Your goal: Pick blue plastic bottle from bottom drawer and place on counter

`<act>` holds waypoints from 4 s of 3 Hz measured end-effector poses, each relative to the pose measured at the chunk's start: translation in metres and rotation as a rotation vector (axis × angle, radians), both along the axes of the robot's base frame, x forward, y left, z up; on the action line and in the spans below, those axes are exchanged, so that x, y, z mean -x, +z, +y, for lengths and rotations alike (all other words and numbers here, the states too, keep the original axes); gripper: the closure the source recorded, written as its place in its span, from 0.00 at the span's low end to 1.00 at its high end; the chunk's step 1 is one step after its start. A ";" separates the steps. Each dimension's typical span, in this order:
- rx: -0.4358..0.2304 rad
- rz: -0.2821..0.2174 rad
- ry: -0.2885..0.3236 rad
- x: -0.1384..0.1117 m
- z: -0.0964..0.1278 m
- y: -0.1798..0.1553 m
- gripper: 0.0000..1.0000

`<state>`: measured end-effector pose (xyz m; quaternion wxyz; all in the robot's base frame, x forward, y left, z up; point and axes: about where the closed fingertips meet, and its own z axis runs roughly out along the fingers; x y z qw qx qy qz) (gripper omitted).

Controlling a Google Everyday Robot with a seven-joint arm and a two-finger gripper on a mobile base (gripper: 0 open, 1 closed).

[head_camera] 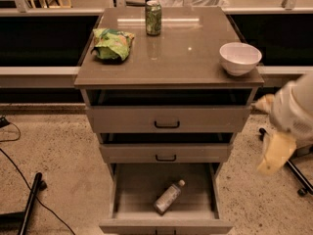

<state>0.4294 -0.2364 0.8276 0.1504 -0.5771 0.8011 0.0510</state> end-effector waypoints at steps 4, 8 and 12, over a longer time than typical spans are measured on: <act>-0.052 0.146 -0.114 0.009 -0.015 -0.169 0.00; -0.255 0.228 0.071 -0.021 0.003 -0.320 0.00; -0.527 0.219 0.417 -0.057 0.053 -0.419 0.00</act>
Offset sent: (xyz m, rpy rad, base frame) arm -0.0169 -0.0094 -0.0787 0.0722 0.0546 -0.0373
